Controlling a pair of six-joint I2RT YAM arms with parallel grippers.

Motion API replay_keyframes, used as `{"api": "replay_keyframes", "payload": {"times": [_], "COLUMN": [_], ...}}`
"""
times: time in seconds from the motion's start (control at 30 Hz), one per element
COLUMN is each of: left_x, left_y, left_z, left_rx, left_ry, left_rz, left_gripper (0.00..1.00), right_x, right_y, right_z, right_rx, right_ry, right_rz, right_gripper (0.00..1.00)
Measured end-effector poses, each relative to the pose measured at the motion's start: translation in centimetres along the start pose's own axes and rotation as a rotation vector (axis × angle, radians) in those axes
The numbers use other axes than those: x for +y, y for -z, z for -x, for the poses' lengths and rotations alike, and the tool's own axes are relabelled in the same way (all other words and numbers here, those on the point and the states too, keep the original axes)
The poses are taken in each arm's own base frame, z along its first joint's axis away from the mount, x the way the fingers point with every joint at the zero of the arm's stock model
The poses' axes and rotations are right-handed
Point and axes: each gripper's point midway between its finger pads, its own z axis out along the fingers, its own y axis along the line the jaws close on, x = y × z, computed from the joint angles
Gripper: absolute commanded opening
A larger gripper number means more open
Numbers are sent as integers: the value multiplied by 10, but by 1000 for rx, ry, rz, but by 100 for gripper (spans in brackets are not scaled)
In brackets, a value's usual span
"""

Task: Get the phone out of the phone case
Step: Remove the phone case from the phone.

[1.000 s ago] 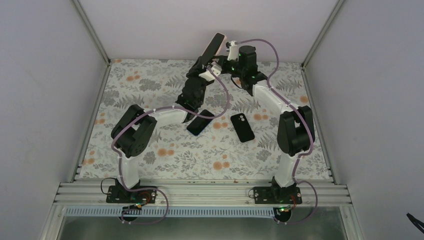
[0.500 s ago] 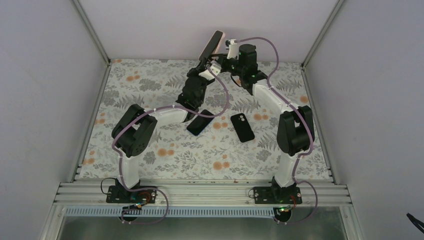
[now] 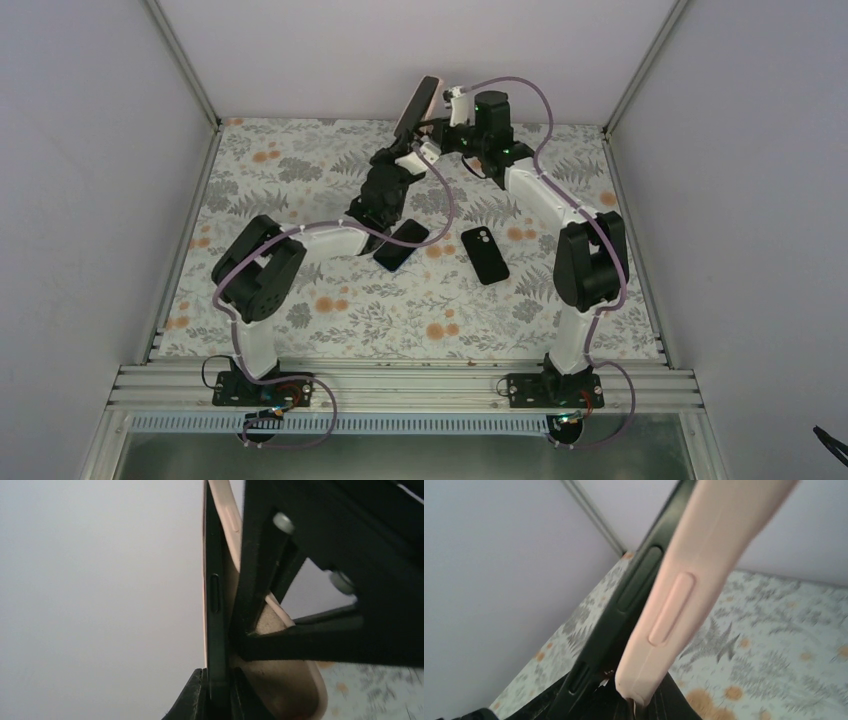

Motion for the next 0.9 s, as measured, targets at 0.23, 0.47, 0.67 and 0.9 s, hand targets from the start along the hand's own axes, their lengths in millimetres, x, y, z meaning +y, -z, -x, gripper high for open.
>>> {"api": "replay_keyframes", "payload": {"times": [0.23, 0.47, 0.67, 0.9], "left_x": [-20, -32, -43, -55], "left_y": [41, 58, 71, 84], "left_z": [-15, -8, -5, -8], "left_rx": [41, 42, 68, 97], "left_ry": [-151, -180, -148, -166], "left_rz": [-128, -233, -307, -318], "left_gripper": [2, 2, 2, 2], "right_x": [-4, -6, -6, -8], "right_y": [12, 32, 41, 44], "right_z": [-42, -60, -71, -87], "right_rx": [185, 281, 331, 389], "right_ry": [-120, -198, -251, -318], "right_rz": [78, 166, 200, 223], "right_gripper": [3, 4, 4, 4]}}
